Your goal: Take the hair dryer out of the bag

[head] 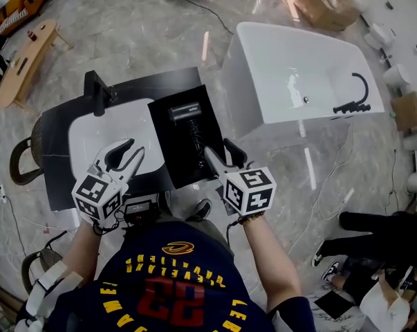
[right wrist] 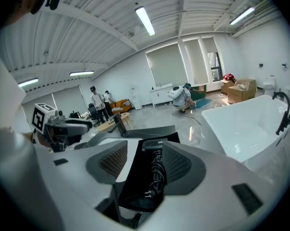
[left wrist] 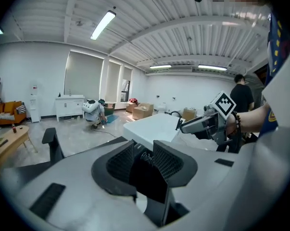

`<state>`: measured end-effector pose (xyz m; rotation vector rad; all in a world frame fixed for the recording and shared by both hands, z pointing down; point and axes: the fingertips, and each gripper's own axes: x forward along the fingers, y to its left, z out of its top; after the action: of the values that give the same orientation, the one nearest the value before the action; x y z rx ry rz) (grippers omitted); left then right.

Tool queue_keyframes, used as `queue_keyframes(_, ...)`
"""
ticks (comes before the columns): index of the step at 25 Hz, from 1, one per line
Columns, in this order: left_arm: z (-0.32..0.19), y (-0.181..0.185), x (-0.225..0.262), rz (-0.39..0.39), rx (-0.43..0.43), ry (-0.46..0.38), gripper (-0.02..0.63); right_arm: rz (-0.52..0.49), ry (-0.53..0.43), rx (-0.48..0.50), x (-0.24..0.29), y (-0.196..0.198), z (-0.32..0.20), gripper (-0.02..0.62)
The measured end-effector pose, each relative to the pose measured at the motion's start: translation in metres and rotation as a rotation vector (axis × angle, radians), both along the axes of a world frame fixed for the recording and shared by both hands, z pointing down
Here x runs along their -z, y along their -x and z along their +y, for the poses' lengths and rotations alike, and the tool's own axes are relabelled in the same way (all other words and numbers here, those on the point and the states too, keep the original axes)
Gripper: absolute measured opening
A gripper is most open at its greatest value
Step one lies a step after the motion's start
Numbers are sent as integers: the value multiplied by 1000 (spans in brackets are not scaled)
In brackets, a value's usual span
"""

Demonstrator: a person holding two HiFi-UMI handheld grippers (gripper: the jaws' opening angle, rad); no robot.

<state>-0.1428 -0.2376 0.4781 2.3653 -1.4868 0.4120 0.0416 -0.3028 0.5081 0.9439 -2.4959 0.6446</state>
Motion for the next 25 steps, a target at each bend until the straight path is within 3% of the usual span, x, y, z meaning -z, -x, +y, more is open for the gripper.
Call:
queue_keyframes(4, 6, -28, 28, 24, -60, -53, 124, -67, -60, 2, 36, 3, 23, 227)
queue_keyframes(9, 7, -56, 68, 93, -68, -144, 124, -150, -159, 23, 80, 11, 43, 227)
queue_keyframes(12, 15, -72, 83, 141, -64, -159, 110, -201, -184, -13, 98, 10, 55, 226)
queue_keyframes(16, 18, -69, 95, 188, -43, -174, 74, -248, -237, -78, 121, 7, 56, 117)
queue_keyframes(19, 18, -60, 100, 206, -19, -189, 23, -248, -251, -74, 125, 7, 60, 8)
queue_keyframes(25, 20, -55, 102, 220, -29, -199, 3, -209, -258, -21, 121, 22, 71, 8)
